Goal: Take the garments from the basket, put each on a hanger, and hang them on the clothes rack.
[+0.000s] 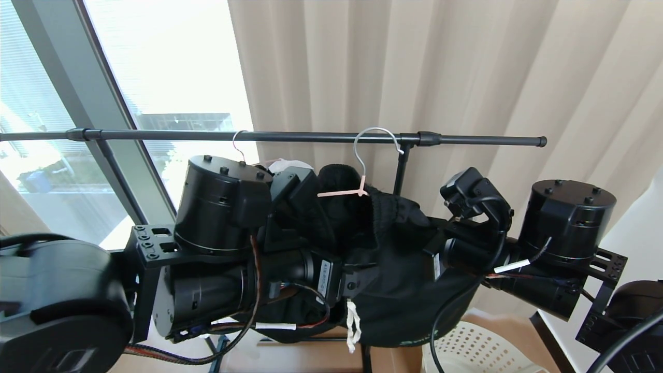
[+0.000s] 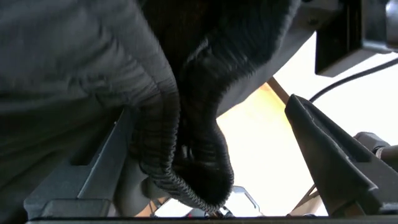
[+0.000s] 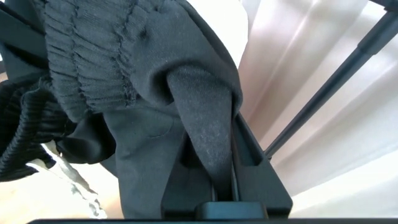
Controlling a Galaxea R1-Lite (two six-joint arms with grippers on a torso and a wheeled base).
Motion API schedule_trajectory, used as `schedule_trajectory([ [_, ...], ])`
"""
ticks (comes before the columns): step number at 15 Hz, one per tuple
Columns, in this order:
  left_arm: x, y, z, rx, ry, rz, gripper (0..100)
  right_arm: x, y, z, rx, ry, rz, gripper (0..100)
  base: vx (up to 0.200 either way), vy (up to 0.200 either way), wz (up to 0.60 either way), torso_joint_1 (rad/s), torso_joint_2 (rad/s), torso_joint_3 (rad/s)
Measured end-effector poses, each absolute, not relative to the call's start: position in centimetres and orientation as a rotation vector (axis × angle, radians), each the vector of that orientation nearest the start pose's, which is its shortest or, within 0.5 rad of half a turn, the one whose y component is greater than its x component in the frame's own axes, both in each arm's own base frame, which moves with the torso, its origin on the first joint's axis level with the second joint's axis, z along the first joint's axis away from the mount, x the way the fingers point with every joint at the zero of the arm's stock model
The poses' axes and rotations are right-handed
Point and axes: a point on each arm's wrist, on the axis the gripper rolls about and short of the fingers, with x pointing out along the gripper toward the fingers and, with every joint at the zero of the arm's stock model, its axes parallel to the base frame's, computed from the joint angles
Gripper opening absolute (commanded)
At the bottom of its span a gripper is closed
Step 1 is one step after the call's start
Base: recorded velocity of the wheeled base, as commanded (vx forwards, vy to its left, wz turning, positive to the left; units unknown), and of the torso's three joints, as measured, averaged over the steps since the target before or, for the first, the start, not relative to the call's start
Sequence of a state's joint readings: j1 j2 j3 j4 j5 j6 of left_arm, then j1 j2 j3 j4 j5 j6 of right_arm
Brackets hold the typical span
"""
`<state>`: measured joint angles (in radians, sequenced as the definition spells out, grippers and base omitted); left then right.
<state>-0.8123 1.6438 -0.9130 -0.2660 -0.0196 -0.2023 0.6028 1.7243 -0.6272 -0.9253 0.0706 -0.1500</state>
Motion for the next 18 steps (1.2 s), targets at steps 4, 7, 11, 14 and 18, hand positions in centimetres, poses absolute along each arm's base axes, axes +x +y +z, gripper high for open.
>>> schedule_trajectory([
  [4, 18.5, -20.1, 19.5, 0.009, 0.514, -0.781, 100, 24.1, 16.7, 15.8, -0.192, 0.119, 0.684, 0, 0.0, 0.0, 0.0, 0.0, 0.0, 0.0],
  [7, 17.2, -19.3, 20.3, 0.009, 0.484, -0.798, 100, 24.1, 16.7, 15.6, -0.193, 0.125, 0.703, 0, 0.0, 0.0, 0.0, 0.0, 0.0, 0.0],
  [11, 15.8, -17.7, 21.0, 0.025, 0.441, -0.79, 100, 24.0, 16.5, 15.2, -0.221, 0.13, 0.712, 0, 0.0, 0.0, 0.0, 0.0, 0.0, 0.0],
  [14, 15.3, -16.8, 21.3, 0.053, 0.424, -0.766, 100, 23.9, 16.3, 14.9, -0.239, 0.132, 0.735, 0, 0.0, 0.0, 0.0, 0.0, 0.0, 0.0],
  [18, 15.0, -16.6, 20.4, 0.096, 0.505, -0.758, 100, 23.8, 16.2, 14.9, -0.241, 0.135, 0.735, 0, 0.0, 0.0, 0.0, 0.0, 0.0, 0.0],
])
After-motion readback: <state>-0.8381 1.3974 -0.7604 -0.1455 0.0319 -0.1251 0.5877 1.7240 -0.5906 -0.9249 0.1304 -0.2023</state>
